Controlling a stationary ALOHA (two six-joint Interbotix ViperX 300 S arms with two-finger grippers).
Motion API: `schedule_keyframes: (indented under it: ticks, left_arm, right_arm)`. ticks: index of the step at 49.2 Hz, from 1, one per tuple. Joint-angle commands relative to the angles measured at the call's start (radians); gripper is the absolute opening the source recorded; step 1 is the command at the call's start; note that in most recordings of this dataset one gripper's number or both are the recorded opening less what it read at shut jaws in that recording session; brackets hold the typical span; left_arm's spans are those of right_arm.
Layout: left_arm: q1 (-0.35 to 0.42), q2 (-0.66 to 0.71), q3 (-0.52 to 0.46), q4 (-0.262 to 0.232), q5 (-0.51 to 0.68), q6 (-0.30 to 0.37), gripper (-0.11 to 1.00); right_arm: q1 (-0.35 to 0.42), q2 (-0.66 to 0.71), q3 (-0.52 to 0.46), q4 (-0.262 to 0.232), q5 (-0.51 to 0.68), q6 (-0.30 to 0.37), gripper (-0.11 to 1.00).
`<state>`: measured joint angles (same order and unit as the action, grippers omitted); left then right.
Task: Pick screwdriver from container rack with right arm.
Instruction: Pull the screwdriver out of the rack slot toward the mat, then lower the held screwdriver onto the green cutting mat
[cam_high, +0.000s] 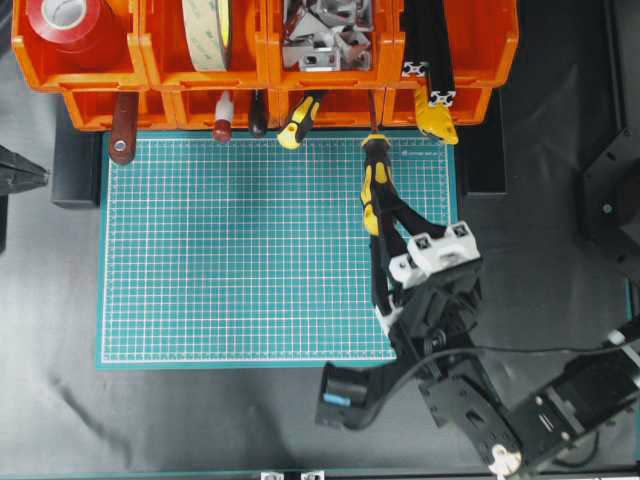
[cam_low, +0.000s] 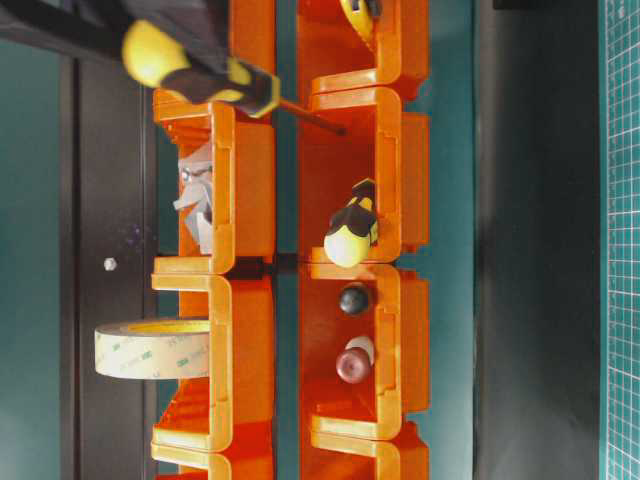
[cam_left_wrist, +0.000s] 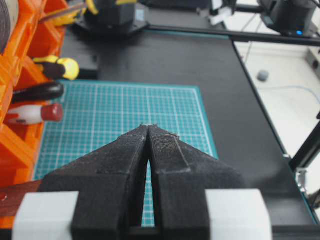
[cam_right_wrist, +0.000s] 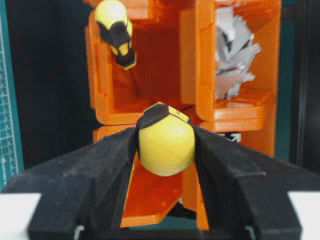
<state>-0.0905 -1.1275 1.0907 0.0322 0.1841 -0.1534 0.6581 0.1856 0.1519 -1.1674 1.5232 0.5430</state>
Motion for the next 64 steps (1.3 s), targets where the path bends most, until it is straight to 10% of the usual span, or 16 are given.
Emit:
schedule_keyframes:
  ticks: [1,16,33,64]
  left_arm:
    - [-0.002,0.006,-0.017,0.003,-0.005,-0.003,0.0]
    - [-0.002,-0.003,-0.021,0.003,-0.005,-0.005,0.0]
    - [-0.003,-0.041,-0.037,0.003,-0.005,-0.006,0.0]
    - [-0.002,-0.055,-0.066,0.003,0.008,-0.135,0.0]
  right_arm:
    - [0.043,-0.028,-0.078,-0.023,0.012,-0.009,0.38]
    - [0.21,-0.003,-0.245,-0.143,-0.002,0.002,0.38]
    - [0.245,0.025,-0.296,-0.133,-0.219,-0.011,0.37]
    - [0.028,-0.21,0.293,-0.101,-0.92,-0.015,0.37]
